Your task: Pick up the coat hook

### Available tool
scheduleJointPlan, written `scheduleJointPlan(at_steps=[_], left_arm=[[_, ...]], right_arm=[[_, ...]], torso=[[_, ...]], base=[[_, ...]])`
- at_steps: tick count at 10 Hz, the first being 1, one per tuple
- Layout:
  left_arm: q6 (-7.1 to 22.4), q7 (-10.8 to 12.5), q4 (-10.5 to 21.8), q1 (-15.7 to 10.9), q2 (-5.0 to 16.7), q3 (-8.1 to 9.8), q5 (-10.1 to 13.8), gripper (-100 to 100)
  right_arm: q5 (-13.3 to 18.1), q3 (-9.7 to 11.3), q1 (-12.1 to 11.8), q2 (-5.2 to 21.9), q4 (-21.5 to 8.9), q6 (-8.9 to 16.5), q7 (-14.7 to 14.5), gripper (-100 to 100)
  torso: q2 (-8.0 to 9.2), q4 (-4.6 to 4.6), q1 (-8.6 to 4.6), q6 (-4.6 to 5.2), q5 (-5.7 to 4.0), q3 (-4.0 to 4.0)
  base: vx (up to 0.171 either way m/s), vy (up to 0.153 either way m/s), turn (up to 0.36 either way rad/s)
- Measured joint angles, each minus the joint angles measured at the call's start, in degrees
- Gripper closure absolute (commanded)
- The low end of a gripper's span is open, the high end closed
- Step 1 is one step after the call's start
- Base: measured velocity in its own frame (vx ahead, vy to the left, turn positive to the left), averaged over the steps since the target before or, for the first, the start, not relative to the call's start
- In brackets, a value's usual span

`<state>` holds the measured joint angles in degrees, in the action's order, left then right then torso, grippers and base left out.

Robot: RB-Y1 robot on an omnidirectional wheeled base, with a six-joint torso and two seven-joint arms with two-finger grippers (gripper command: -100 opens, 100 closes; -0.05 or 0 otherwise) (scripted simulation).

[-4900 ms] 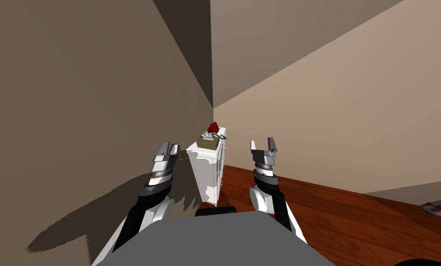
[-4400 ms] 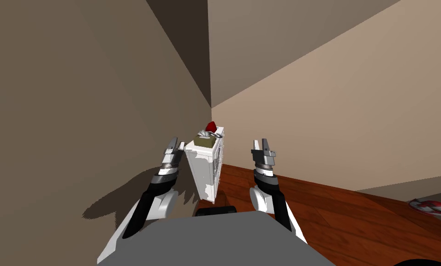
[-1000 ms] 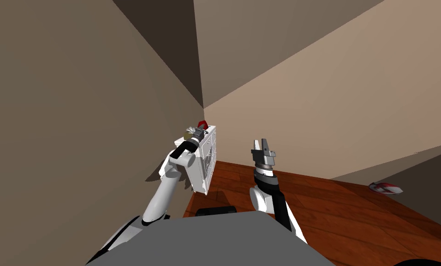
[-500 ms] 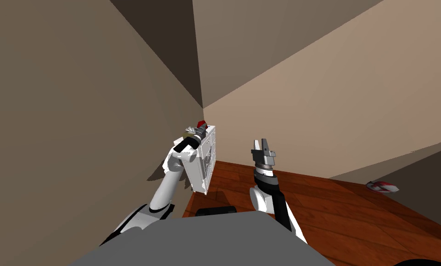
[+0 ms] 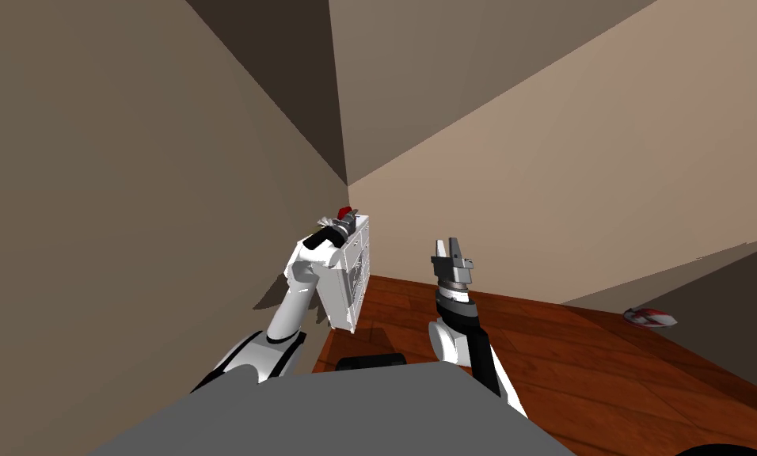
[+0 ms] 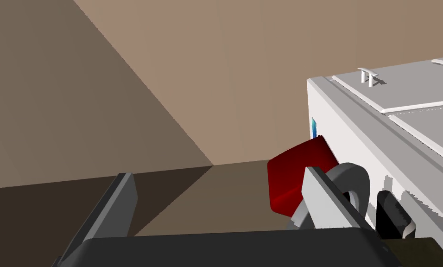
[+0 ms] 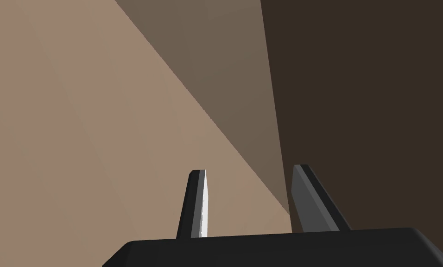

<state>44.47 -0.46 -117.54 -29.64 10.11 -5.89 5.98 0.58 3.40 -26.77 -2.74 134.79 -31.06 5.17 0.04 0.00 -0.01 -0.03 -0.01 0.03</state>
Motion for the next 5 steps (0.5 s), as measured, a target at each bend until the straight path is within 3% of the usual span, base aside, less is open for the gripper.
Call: scheduleJointPlan(at_steps=[5], left_arm=[[7.63,1.1,2.36,-5.79,-0.16,0.4,0.39,-100]], right_arm=[[0.0,0.0,0.0,0.0,0.0,0.0,0.0,0]], torso=[[-0.02,0.0,0.03,0.0,0.01,-0.01]], base=[[-0.008,-0.003,-0.011]])
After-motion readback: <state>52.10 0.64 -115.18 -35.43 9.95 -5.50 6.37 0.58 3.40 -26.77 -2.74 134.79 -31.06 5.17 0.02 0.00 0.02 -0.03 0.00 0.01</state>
